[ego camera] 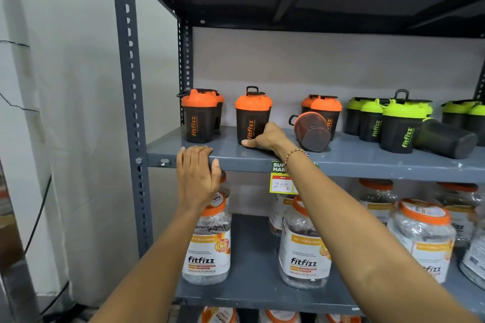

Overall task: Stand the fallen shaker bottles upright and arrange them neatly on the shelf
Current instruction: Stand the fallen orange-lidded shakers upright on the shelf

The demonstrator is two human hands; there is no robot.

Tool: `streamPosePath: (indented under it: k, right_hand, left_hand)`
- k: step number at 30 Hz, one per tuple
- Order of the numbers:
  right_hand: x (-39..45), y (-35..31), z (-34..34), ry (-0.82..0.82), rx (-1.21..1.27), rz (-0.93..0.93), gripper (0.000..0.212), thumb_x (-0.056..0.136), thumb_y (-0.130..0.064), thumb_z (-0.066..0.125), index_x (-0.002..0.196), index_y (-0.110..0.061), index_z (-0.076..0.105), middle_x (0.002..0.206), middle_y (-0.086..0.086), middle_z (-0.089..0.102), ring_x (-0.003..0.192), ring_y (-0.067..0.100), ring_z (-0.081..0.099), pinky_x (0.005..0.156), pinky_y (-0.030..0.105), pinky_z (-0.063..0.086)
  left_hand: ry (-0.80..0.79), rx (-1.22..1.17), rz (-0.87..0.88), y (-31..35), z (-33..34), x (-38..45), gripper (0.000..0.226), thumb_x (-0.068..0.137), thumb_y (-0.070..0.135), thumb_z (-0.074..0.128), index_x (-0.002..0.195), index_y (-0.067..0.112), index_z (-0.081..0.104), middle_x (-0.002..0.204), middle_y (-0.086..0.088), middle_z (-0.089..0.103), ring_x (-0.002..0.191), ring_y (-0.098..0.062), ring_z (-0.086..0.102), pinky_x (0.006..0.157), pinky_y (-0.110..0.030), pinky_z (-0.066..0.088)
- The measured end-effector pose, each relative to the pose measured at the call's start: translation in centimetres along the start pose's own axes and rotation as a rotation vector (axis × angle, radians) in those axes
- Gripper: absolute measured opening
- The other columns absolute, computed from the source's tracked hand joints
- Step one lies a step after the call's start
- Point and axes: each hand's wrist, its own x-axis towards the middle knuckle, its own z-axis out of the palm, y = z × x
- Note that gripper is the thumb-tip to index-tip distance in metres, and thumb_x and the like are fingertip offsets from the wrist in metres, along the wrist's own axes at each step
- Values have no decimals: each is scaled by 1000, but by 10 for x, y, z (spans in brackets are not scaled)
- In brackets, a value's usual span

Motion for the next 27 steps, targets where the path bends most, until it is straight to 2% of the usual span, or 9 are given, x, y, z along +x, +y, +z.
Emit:
streamPosePath:
  k: [4, 6, 8, 11, 13, 15, 19, 23, 27]
  right_hand:
    - [-29, -3, -30, 218, -32, -148, 46, 80, -19, 74, 120, 0, 60, 120, 13, 65, 115, 27, 59, 95, 34, 46]
    - [-44, 0, -54, 393, -63, -200, 35, 85, -20, 66, 116, -3, 63, 118, 13, 67, 113, 28, 61, 95, 33, 47]
    - [-50, 10, -78, 558, -40, -195, 32, 86, -20, 58, 114, -6, 63, 114, 15, 69, 110, 31, 63, 93, 34, 49]
    - [-57, 29, -116, 699, -13, -71, 36, 91, -23, 48, 113, 2, 62, 116, 23, 66, 112, 37, 60, 89, 36, 46]
    - [-59, 44, -135, 625, -57, 57, 49, 95, -35, 43, 115, 5, 61, 123, 26, 62, 117, 39, 56, 95, 37, 44]
    - [-61, 56, -141, 443, -60, 137, 65, 95, -51, 38, 123, 5, 57, 133, 24, 56, 125, 38, 51, 103, 37, 38]
    - [-58, 68, -132, 214, -91, 178, 88, 84, -74, 37, 131, -1, 53, 140, 20, 52, 130, 36, 46, 108, 39, 36]
    - [-49, 70, -117, 215, -127, 153, 98, 69, -86, 35, 120, -6, 61, 128, 16, 61, 119, 36, 54, 100, 41, 45]
    - [-48, 72, -112, 268, -134, 118, 84, 80, -75, 38, 119, -5, 62, 126, 14, 62, 117, 35, 55, 93, 38, 45]
  left_hand:
    - [-27, -16, 15, 24, 1, -3, 35, 93, 27, 36, 109, 9, 62, 122, -9, 58, 125, -26, 46, 118, -37, 12]
    - [-57, -30, 78, 47, 5, -4, 37, 94, 27, 36, 108, 8, 64, 125, -10, 59, 126, -26, 46, 117, -39, 15]
    - [-94, -55, 114, 73, 8, -4, 38, 95, 28, 35, 108, 9, 65, 125, -9, 60, 125, -26, 48, 116, -41, 20]
    - [-168, -86, 181, 105, 12, -6, 40, 95, 29, 35, 111, 9, 65, 125, -7, 61, 123, -23, 50, 116, -38, 22]
    - [-218, -75, 222, 120, 14, -4, 42, 95, 30, 35, 113, 9, 66, 125, -6, 62, 121, -23, 53, 115, -34, 21]
    - [-258, -54, 253, 133, 16, -1, 42, 94, 31, 35, 115, 9, 65, 125, -6, 62, 120, -23, 55, 113, -33, 21]
    - [-290, 57, 232, 147, 24, -2, 44, 94, 35, 36, 119, 9, 61, 124, -8, 61, 118, -25, 55, 112, -37, 23]
    - [-259, 156, 221, 147, 30, -7, 43, 93, 35, 37, 111, 6, 63, 112, -11, 63, 105, -28, 59, 105, -40, 28]
    - [-223, 178, 250, 144, 33, -7, 43, 93, 36, 37, 109, 7, 63, 110, -11, 64, 99, -27, 60, 96, -37, 30]
